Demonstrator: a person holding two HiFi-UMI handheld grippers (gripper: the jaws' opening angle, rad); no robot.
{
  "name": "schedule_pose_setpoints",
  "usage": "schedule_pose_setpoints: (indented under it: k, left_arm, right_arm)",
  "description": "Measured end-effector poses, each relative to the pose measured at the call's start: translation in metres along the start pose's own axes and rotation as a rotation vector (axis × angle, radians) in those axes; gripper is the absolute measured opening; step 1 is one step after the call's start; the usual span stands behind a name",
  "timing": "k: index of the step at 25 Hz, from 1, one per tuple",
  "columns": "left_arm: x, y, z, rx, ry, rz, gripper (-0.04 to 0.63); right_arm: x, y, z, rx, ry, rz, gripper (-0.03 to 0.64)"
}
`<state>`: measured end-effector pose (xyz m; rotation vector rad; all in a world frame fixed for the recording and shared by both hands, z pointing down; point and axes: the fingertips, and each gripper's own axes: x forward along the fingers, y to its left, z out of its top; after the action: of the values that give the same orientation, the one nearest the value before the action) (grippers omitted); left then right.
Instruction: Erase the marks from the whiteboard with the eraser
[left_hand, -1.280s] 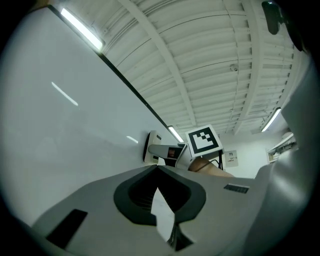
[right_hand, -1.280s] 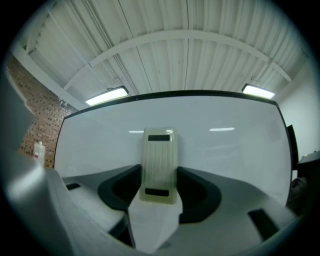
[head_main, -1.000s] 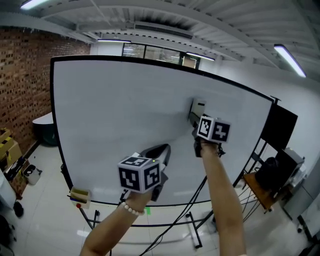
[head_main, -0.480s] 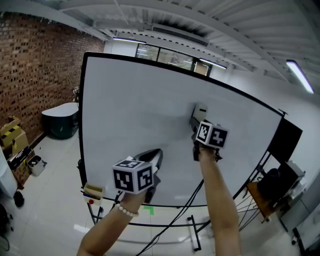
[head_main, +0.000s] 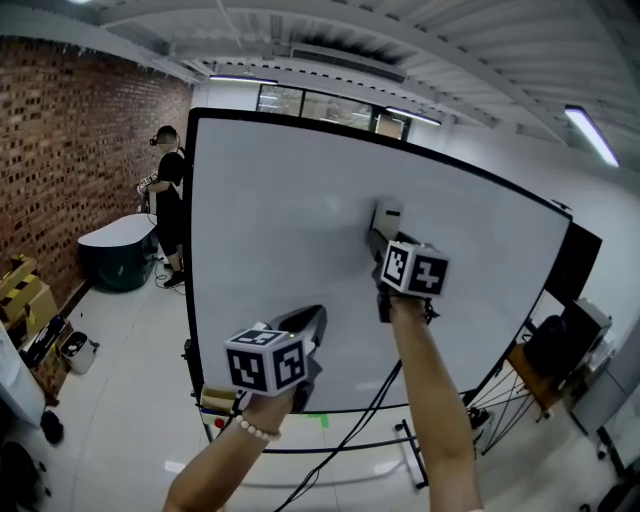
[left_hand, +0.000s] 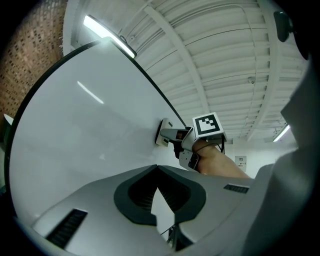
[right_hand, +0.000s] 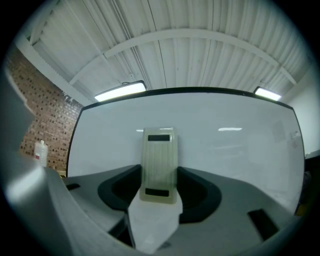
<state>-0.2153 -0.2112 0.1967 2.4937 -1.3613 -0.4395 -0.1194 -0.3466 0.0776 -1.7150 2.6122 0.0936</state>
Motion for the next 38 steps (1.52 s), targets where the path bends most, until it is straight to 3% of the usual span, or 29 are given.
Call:
schedule_pose_setpoints:
  k: [15,22,29,38]
  left_arm:
    - [-0.077,0.073,0.036,0.027,0.015,-0.071,-0.011]
    - [-0.117,0.113,0.055,0.028,0.014,-0.047,-0.011]
    - [-0.153,0.152,0.069,-0.017,-0.01,-0.014,-0.011]
    - [-0.199,0.215,0.071,-0.058,-0.035,0.079,-0.011]
  right_arm:
    - [0.024,0.166,0.004,-0.007,0.01,0.002,0.252]
    - [0.036,0.241,0.007,-0.005,0.001,0.018,0.252]
    - [0.045,0.316,0.006,-0.027,0.006,0.068,0.252]
    - [0.05,0.367,-0.033,-0.032,0.0,0.044,0.252]
